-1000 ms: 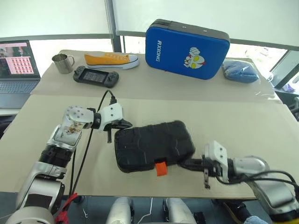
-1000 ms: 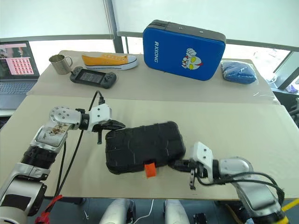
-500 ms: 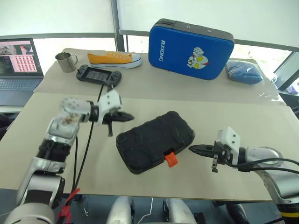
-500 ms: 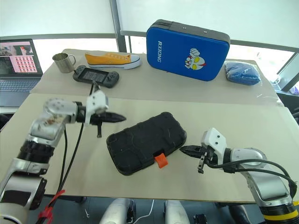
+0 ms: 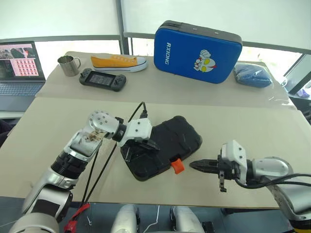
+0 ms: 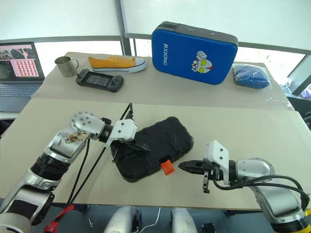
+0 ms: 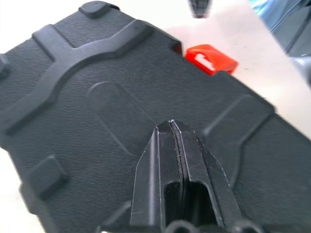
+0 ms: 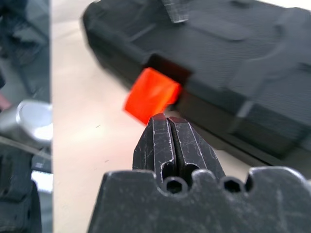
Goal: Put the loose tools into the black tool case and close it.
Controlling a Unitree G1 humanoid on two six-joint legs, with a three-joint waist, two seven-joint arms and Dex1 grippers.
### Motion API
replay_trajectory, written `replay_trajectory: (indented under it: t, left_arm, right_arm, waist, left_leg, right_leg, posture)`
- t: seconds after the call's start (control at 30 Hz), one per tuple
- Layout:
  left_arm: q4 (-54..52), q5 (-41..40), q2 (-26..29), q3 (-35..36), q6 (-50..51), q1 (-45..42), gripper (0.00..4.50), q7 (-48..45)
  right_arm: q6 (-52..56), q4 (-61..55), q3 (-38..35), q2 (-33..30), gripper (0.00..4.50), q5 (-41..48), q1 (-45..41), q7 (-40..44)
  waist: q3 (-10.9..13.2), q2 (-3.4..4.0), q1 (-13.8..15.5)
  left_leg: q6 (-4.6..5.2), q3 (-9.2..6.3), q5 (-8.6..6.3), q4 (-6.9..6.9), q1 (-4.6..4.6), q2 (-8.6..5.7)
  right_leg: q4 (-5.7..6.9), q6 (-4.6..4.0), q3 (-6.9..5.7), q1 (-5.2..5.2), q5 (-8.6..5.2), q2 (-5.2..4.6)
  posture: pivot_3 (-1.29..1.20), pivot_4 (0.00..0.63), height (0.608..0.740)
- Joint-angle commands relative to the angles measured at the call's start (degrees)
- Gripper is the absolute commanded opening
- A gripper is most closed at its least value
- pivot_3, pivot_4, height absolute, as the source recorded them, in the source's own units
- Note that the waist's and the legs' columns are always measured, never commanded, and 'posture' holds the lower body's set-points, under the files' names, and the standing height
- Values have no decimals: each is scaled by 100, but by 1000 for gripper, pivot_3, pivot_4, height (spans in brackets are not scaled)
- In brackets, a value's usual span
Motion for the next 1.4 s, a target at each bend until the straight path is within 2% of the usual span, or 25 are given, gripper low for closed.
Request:
replay_trajectory:
  t: [0.03,0.27,0.53,0.77,1.2,1.4]
  left_arm:
    - [-5,310,144,-174,-23,258,47,94]
    - [-12,200,147,-23,179,163,47,221]
    - [-19,196,157,-30,178,147,47,229]
    - [-22,189,98,-54,200,114,47,278]
    - [171,263,-36,-136,53,94,47,334]
    - [226,314,-136,-237,27,130,47,322]
  right_arm:
    - [-298,-16,217,28,0,-163,-232,129]
    - [-694,760,1041,433,0,-751,-1031,277]
    - [-962,1425,1553,844,0,-1224,-1567,324]
    - [-1027,1558,1471,1072,0,-1335,-1597,136]
    - [-581,1042,1050,1060,0,-867,-1225,2]
    - [-829,1381,1256,1299,0,-1310,-1249,-295]
  waist:
    - [-1,-1,-1]
    - [-1,0,-13]
    - [-1,0,-71]
    - [-1,1,-80]
    - [-1,1,-82]
    - [-1,0,-130]
  left_leg:
    - [0,0,0,0,6,0]
    - [0,4,0,-2,44,2]
    - [0,6,0,-6,65,9]
    - [0,6,0,-6,67,10]
    - [0,6,0,-7,66,11]
    - [0,6,0,-8,69,12]
  right_leg:
    - [0,0,0,5,0,0]
    - [-2,-1,-2,44,-1,2]
    - [-1,-5,-2,61,-1,8]
    - [1,-7,-2,63,-1,9]
    - [0,-7,-2,62,-1,8]
    - [0,-9,-2,63,0,12]
  posture:
    - [0,150,740]
    - [0,150,740]
    - [0,150,740]
    - [0,150,740]
    - [0,150,740]
    - [0,150,740]
